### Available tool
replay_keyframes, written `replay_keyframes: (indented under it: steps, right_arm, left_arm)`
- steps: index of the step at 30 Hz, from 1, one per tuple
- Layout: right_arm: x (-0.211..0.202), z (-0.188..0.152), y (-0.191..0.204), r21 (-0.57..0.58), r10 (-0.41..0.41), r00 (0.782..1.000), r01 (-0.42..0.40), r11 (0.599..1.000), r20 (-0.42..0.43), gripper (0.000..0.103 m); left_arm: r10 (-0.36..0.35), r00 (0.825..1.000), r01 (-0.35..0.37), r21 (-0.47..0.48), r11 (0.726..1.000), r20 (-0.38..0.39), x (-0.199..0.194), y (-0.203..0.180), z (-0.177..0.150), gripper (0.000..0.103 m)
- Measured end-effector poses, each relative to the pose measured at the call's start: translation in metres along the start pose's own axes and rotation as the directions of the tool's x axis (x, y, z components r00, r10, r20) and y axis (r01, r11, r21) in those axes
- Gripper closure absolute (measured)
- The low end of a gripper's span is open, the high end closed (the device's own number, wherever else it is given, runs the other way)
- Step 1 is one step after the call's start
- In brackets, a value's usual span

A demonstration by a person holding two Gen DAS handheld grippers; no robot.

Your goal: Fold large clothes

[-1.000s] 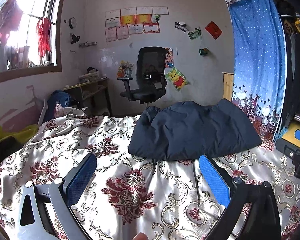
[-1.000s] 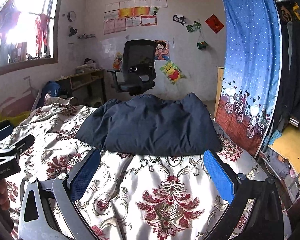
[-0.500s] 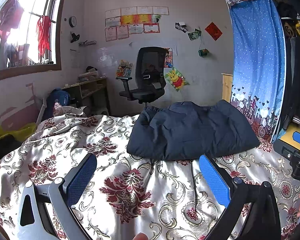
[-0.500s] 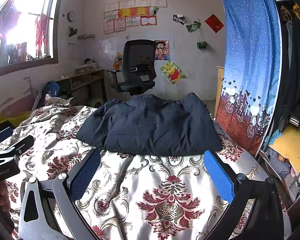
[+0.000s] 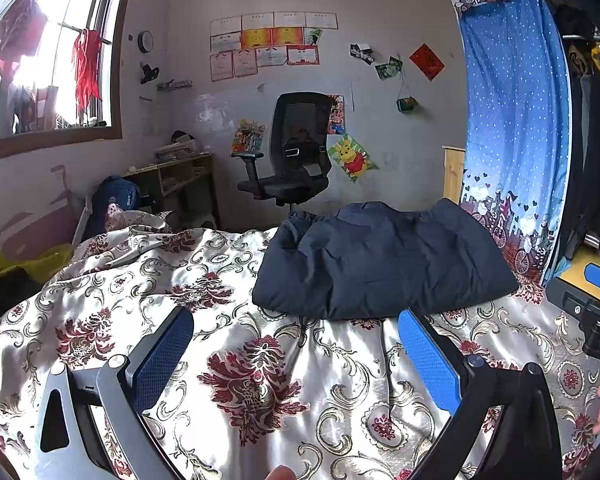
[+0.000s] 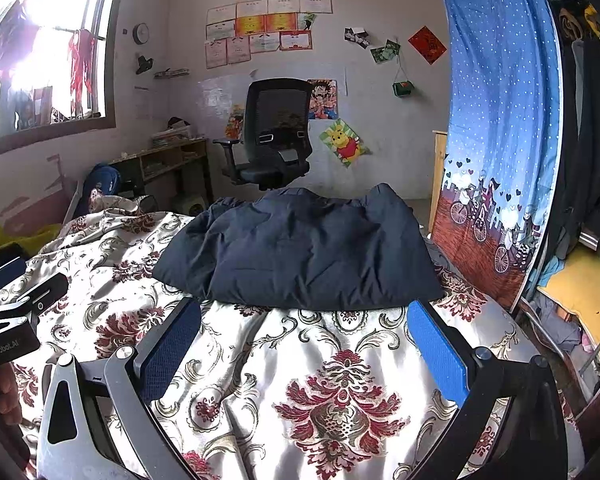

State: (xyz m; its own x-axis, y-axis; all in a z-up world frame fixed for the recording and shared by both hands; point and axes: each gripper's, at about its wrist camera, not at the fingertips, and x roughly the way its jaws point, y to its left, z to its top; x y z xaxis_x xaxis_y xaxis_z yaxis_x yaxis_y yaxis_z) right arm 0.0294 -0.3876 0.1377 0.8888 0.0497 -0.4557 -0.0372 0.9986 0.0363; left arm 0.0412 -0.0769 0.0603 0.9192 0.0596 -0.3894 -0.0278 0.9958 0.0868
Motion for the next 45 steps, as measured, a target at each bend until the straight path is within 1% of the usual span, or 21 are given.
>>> replay_keyframes:
  steps: [33,40,45]
  right_arm:
    - [-0.001,-0.003,0.004,0.009,-0.006,1.000,0.006,1.000,-0.001,0.002]
    - [-0.001,-0.003,0.004,0.010,-0.006,1.000,0.006,1.000,-0.002,0.002]
    - [-0.001,-0.003,0.004,0.009,-0.006,1.000,0.006,1.000,-0.002,0.002]
  left_arm:
    - [0.001,1.000,-0.001,0.000,1.000,-0.008,-0.001,0.000,-0.001,0.000]
    - [-0.001,1.000,0.001,0.001,1.000,-0.011,-0.002,-0.001,-0.004,0.000]
    - [-0.010,1.000,0.011,0.004,1.000,-0.016,-0.005,-0.004,-0.012,0.000]
